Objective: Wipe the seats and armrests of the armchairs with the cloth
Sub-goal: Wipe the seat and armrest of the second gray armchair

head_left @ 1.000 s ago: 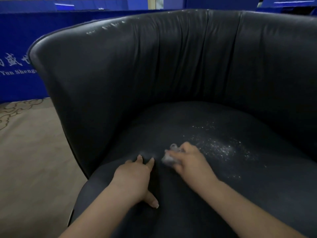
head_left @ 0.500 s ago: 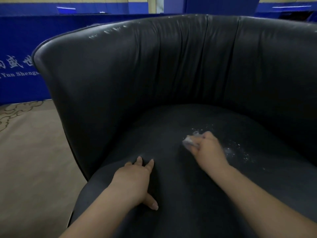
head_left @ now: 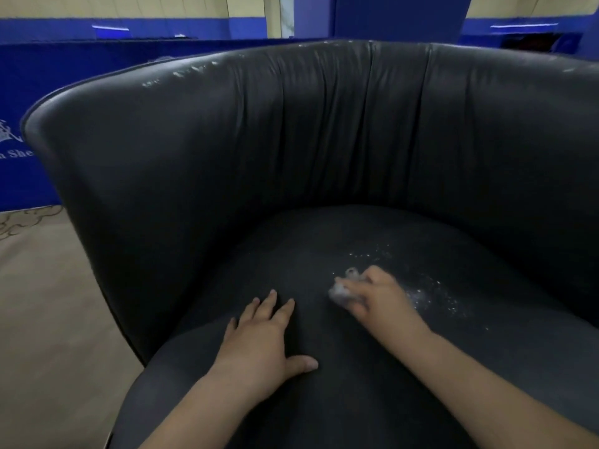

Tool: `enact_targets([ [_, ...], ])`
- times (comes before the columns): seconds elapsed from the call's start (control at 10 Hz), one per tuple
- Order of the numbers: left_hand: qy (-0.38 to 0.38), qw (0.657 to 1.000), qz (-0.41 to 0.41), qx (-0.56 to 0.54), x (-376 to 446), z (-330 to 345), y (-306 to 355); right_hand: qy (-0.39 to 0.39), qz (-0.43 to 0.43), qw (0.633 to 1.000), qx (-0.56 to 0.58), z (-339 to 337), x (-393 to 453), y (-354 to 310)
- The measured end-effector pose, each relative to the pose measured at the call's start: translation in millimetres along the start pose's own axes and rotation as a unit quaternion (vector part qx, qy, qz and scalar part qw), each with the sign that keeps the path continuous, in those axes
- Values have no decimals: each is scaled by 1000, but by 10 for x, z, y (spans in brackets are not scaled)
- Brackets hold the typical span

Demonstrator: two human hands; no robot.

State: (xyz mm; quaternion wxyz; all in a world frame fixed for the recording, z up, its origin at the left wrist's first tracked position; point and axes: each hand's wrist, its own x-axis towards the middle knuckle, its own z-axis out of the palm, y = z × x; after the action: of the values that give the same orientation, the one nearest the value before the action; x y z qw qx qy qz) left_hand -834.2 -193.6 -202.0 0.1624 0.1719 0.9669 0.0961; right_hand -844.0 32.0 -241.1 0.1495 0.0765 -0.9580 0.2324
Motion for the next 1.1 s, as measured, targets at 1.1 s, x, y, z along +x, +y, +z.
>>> enact_targets([
  [1.1,7,1000,12,-26,203,1,-223,27,-17,997,-67,119,766,295],
])
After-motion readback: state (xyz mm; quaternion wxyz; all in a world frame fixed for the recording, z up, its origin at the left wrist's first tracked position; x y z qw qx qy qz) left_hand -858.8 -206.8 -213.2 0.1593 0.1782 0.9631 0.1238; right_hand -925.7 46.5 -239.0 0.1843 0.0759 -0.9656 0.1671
